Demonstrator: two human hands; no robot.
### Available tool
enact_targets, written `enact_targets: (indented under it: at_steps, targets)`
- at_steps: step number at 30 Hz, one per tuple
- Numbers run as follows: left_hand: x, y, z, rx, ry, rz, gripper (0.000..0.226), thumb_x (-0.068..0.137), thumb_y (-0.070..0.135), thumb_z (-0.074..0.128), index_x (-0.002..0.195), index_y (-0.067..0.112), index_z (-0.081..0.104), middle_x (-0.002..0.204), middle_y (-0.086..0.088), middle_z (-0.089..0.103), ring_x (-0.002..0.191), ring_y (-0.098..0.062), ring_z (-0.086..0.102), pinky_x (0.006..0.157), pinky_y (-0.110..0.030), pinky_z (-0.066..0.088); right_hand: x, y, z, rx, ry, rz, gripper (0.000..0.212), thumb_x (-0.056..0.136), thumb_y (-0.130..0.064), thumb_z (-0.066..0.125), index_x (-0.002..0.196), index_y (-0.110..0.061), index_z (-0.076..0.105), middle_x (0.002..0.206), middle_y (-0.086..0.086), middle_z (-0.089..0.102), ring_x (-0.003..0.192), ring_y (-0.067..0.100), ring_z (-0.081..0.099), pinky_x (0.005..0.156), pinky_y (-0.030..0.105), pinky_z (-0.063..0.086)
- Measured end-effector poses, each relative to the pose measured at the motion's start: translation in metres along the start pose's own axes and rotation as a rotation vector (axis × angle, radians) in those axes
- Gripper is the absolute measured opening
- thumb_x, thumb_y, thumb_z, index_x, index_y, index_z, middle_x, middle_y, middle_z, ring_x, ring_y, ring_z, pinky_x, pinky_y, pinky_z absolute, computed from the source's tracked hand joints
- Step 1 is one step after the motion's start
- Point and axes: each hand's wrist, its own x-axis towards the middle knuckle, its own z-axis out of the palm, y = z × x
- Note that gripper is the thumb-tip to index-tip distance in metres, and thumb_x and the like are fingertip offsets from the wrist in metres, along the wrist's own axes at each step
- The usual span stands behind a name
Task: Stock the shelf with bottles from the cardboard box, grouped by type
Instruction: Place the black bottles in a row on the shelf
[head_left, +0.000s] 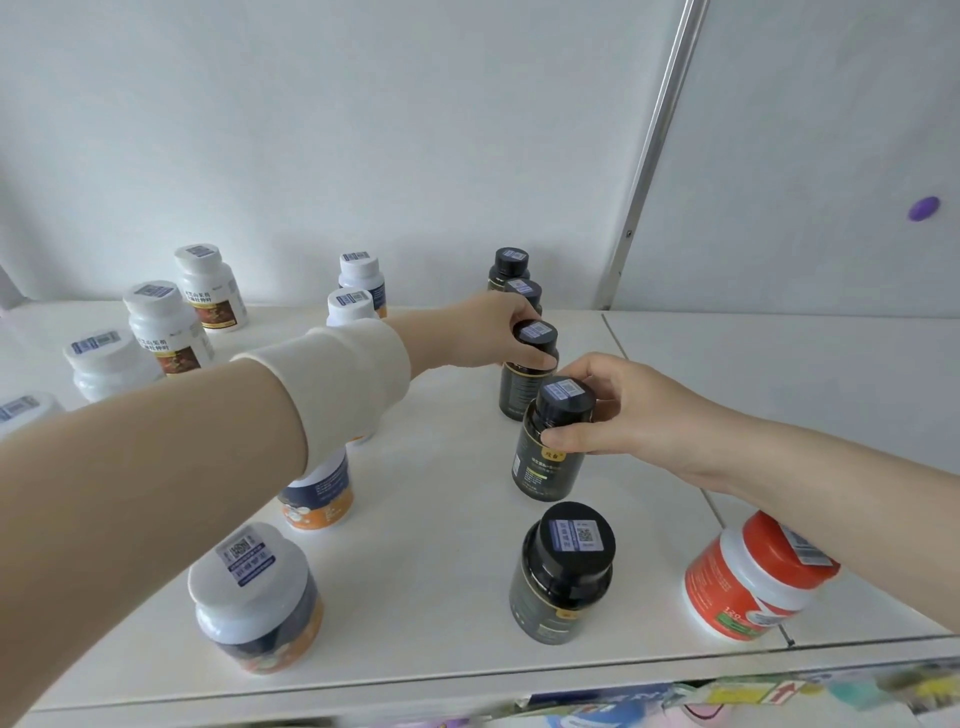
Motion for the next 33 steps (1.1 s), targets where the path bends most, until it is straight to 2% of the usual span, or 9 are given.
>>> enact_targets:
  at_steps: [5, 12, 17, 21, 24, 27, 30, 33]
  targets:
    - [0.0025, 0.0003, 0.0005, 0.021, -0.009, 0.007, 0.042, 0.082, 0.026, 0.07, 0.115, 0.003, 0.058, 0.108, -0.01, 0.061, 0.088, -0.017, 0.052, 0.068, -0.02, 0.041, 0.0034, 0.0013, 0.0048, 0.006, 0.018, 0.005, 0.035, 0.07, -0.003, 0.076, 0.092, -0.02, 0.054, 0.093, 0.001, 0.063, 0.069, 0.007, 0.06, 0.057, 0.01, 0.049]
    - [0.0042, -0.002, 0.0012, 0.044, -0.003, 0.02, 0.044, 0.081, 0.029, 0.071, 0.116, 0.009, 0.054, 0.099, 0.001, 0.056, 0.088, -0.014, 0.051, 0.066, -0.013, 0.037, 0.0031, 0.0038, 0.0084, -0.046, 0.019, 0.013, 0.038, 0.069, -0.004, 0.077, 0.092, -0.021, 0.053, 0.096, 0.002, 0.062, 0.068, 0.005, 0.058, 0.055, 0.007, 0.047]
    - [0.006, -0.0023, 0.0019, 0.063, -0.004, 0.023, 0.041, 0.081, 0.031, 0.07, 0.114, 0.013, 0.053, 0.085, 0.012, 0.049, 0.082, -0.01, 0.048, 0.061, -0.01, 0.035, 0.005, 0.002, 0.0088, -0.1, 0.007, 0.02, 0.039, 0.068, -0.008, 0.079, 0.09, -0.025, 0.052, 0.097, 0.0, 0.061, 0.07, 0.004, 0.058, 0.056, 0.005, 0.047]
    - [0.0057, -0.0027, 0.0015, 0.069, -0.001, 0.028, 0.038, 0.081, 0.031, 0.07, 0.111, 0.016, 0.052, 0.081, 0.017, 0.047, 0.072, 0.0, 0.045, 0.054, -0.003, 0.036, 0.0051, 0.0012, 0.0098, -0.137, -0.002, 0.011, 0.04, 0.067, -0.011, 0.081, 0.089, -0.027, 0.052, 0.09, -0.007, 0.061, 0.065, -0.005, 0.057, 0.056, 0.002, 0.044]
    - [0.005, -0.0024, 0.0008, 0.064, 0.0, 0.026, 0.04, 0.081, 0.031, 0.07, 0.113, 0.014, 0.052, 0.082, 0.016, 0.047, 0.078, -0.007, 0.048, 0.055, -0.005, 0.035, 0.0043, 0.0002, 0.0087, -0.17, -0.015, 0.002, 0.043, 0.064, -0.011, 0.082, 0.089, -0.029, 0.051, 0.087, -0.011, 0.061, 0.062, -0.012, 0.057, 0.054, 0.0, 0.042]
    - [0.0048, -0.0026, 0.0013, 0.066, -0.005, 0.023, 0.041, 0.082, 0.03, 0.069, 0.115, 0.013, 0.052, 0.086, 0.012, 0.05, 0.085, -0.011, 0.048, 0.059, -0.008, 0.035, 0.0027, -0.0003, 0.0086, -0.268, -0.037, -0.018, 0.046, 0.064, -0.011, 0.083, 0.088, -0.031, 0.049, 0.088, -0.014, 0.06, 0.074, -0.007, 0.055, 0.057, -0.002, 0.041]
    - [0.0055, -0.0028, 0.0013, 0.066, -0.01, 0.027, 0.043, 0.082, 0.028, 0.069, 0.117, 0.011, 0.051, 0.097, 0.004, 0.052, 0.087, -0.013, 0.049, 0.059, -0.007, 0.037, 0.0021, -0.0001, 0.0088, -0.309, -0.054, -0.036, 0.046, 0.065, -0.009, 0.081, 0.089, -0.031, 0.048, 0.087, -0.015, 0.06, 0.076, -0.005, 0.055, 0.059, -0.002, 0.041]
    - [0.0054, -0.0024, 0.0013, 0.065, -0.016, 0.022, 0.044, 0.082, 0.026, 0.069, 0.119, 0.009, 0.051, 0.1, 0.002, 0.053, 0.087, -0.014, 0.05, 0.061, -0.01, 0.037, 0.0028, -0.001, 0.0084, -0.342, -0.064, -0.033, 0.047, 0.066, -0.011, 0.081, 0.095, -0.03, 0.049, 0.09, -0.014, 0.061, 0.081, -0.003, 0.056, 0.061, -0.001, 0.041]
